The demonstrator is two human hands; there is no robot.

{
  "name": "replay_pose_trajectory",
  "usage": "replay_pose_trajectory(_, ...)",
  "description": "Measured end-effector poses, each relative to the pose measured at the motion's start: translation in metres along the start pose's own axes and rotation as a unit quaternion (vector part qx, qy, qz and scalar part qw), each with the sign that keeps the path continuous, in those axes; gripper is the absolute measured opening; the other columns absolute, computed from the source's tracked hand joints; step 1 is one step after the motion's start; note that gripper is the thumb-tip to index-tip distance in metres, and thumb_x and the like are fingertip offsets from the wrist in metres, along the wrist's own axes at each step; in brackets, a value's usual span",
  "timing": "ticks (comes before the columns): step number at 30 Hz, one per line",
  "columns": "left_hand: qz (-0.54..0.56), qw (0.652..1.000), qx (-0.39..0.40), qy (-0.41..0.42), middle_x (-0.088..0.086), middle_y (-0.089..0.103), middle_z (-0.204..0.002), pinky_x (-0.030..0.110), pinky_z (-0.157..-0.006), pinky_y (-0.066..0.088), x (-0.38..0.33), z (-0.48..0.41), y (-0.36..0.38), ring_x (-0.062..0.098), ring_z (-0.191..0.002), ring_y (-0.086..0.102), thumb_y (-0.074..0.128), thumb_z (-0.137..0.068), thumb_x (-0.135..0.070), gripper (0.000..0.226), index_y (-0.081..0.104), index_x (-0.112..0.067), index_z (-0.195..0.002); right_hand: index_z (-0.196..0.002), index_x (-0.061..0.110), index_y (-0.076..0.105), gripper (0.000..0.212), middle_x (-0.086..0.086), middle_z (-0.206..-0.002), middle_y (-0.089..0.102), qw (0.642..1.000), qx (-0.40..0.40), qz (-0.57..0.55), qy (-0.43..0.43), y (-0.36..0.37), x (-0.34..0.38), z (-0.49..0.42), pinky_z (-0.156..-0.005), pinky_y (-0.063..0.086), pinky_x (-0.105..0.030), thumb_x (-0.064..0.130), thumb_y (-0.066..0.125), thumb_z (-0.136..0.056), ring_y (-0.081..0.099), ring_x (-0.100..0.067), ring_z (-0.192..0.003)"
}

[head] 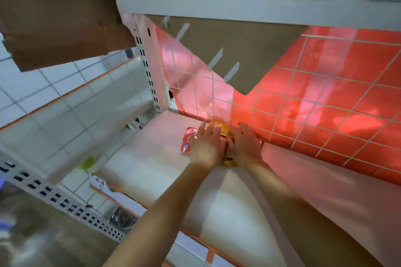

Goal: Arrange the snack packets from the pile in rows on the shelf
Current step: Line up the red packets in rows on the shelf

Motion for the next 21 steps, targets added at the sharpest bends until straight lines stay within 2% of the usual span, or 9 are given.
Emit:
replay_pose_trajectory(2,-0.006,1.000,0.007,0.001,-0.003,0.045,-0.145,0.054,-0.103,0.029,0.000,-0.003,0.006,0.024,-0.139,0.033,0.020,-0.085,-0.046,0.056,0.054,-0.026,-0.126,-0.128,0.026,0.056,0.053,-0.009,-0.143,0.041,1.000,0.007,0.002,0.018,0.010,-0.005,0.004,-0.099,0.036,-0.037,0.046,0.039,-0.082,0.046,-0.032,-0.124)
replay_pose_trajectory(5,-0.010,0.999,0.034,0.011,-0.005,0.045,-0.144,0.055,-0.107,0.021,0.002,0.000,0.014,0.023,-0.135,0.034,0.008,-0.084,-0.049,0.063,0.052,-0.034,-0.127,-0.118,0.030,0.062,0.046,-0.010,-0.146,0.040,1.000,-0.002,0.016,0.013,0.018,-0.008,0.007,-0.097,0.042,-0.042,0.044,0.038,-0.081,0.050,-0.032,-0.120)
replay_pose_trajectory(8,-0.014,0.998,0.051,0.014,-0.002,0.050,-0.140,0.058,-0.106,0.024,0.006,0.007,0.015,0.027,-0.132,0.040,0.018,-0.088,-0.046,0.055,0.055,-0.032,-0.127,-0.119,0.029,0.062,0.047,-0.008,-0.131,0.054,1.000,-0.014,0.025,-0.007,0.016,-0.008,0.013,-0.090,0.046,-0.042,0.045,0.032,-0.086,0.054,-0.034,-0.111)
replay_pose_trajectory(10,0.014,0.999,0.046,0.012,0.001,0.058,-0.133,0.061,-0.103,0.030,0.007,0.015,0.014,0.030,-0.125,0.049,0.025,-0.087,-0.044,0.052,0.061,-0.030,-0.121,-0.123,0.024,0.061,0.051,-0.008,-0.125,0.057,0.999,-0.034,0.027,-0.024,0.016,-0.008,0.022,-0.092,0.046,-0.043,0.042,0.030,-0.086,0.054,-0.034,-0.111)
replay_pose_trajectory(13,0.036,0.999,0.021,0.032,0.006,0.059,-0.132,0.062,-0.103,0.028,0.008,0.027,0.011,0.032,-0.123,0.051,0.030,-0.085,-0.044,0.049,0.064,-0.030,-0.119,-0.130,0.024,0.056,0.066,-0.010,-0.136,0.051,1.000,-0.019,0.017,-0.003,0.009,-0.001,0.037,-0.102,0.040,-0.043,0.047,0.025,-0.077,0.046,-0.032,-0.125)
replay_pose_trajectory(15,0.053,0.997,0.037,0.040,0.009,0.049,-0.140,0.057,-0.111,0.016,0.007,0.032,0.004,0.032,-0.129,0.043,0.035,-0.087,-0.043,0.046,0.059,-0.032,-0.125,-0.140,0.034,0.042,0.062,-0.005,-0.147,0.037,0.997,0.044,0.043,0.044,0.001,0.001,0.046,-0.106,0.031,-0.039,0.048,0.032,-0.080,0.033,-0.027,-0.134)
replay_pose_trajectory(17,0.059,0.996,0.061,0.040,0.008,0.042,-0.144,0.050,-0.114,0.009,0.008,0.035,0.000,0.028,-0.133,0.036,0.037,-0.087,-0.043,0.046,0.055,-0.034,-0.129,-0.143,0.039,0.031,0.060,-0.003,-0.147,0.031,0.992,0.088,0.069,0.055,-0.004,0.001,0.054,-0.104,0.031,-0.038,0.043,0.047,-0.085,0.029,-0.026,-0.134)
replay_pose_trajectory(21,0.060,0.995,0.056,0.064,0.001,0.056,-0.126,0.043,-0.106,0.025,0.004,0.041,-0.001,0.023,-0.120,0.048,0.046,-0.091,-0.044,0.031,0.062,-0.028,-0.112,-0.141,0.041,0.030,0.060,0.000,-0.140,0.039,0.989,0.085,0.097,0.067,-0.017,0.001,0.076,-0.099,0.034,-0.039,0.044,0.052,-0.085,0.035,-0.028,-0.124)
Point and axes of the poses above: each hand's wrist, its own z-axis away from the middle knuckle, its own y-axis out of the palm, x = y × z, the point moved 1 cm from there along -z, towards the middle knuckle
